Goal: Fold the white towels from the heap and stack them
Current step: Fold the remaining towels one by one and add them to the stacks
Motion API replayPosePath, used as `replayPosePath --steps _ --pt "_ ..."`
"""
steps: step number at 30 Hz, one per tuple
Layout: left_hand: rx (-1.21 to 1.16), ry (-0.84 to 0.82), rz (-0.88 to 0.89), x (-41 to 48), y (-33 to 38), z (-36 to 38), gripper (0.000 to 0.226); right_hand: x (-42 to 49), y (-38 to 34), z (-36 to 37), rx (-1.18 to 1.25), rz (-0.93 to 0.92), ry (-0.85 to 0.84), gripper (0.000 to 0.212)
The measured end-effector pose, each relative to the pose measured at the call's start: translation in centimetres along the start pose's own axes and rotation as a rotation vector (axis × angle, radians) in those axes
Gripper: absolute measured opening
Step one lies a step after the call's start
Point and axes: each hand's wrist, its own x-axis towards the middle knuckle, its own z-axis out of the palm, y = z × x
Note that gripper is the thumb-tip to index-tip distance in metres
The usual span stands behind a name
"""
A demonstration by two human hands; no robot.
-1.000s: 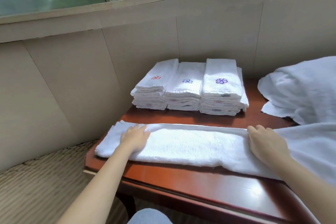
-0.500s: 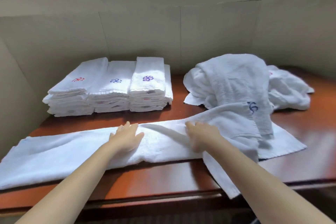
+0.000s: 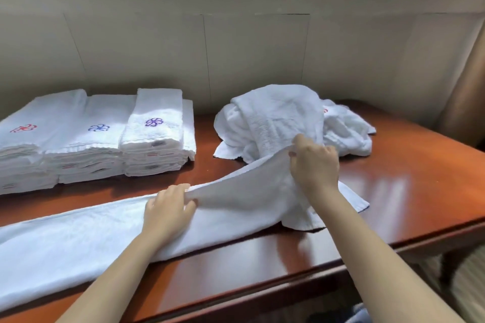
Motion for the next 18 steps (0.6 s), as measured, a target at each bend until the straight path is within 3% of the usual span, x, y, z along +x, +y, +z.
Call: replayPosePath --steps 2,6,10,12,15,18 --pt "-0.019 0.034 -0.028 0.2 -0.1 0.1 0.055 0.6 0.5 1.8 0.116 -0.007 0.000 0.035" --pt "-0.064 0.030 -0.030 0.6 -1.3 -0.1 0.052 0.7 1.6 5.5 -0.025 0.013 -0.192 0.036" --pt "0.003 0.018 -0.007 1.1 -2.4 -0.5 0.045 2.0 2.6 4.7 0.226 0.194 -0.196 0.045" --pt "0.010 0.035 -0.010 1.3 -2.4 -0.5 0.044 2.0 3.7 3.7 0.293 0.317 -0.365 0.042" --pt "0.036 0.043 0.009 1.4 -2.2 -0.3 0.039 1.0 4.4 2.7 0.257 0.269 -0.688 0.037" --pt "0.039 0.045 0.017 1.4 -2.3 -0.3 0.036 0.9 4.4 2.5 0.434 0.272 -0.678 0.034"
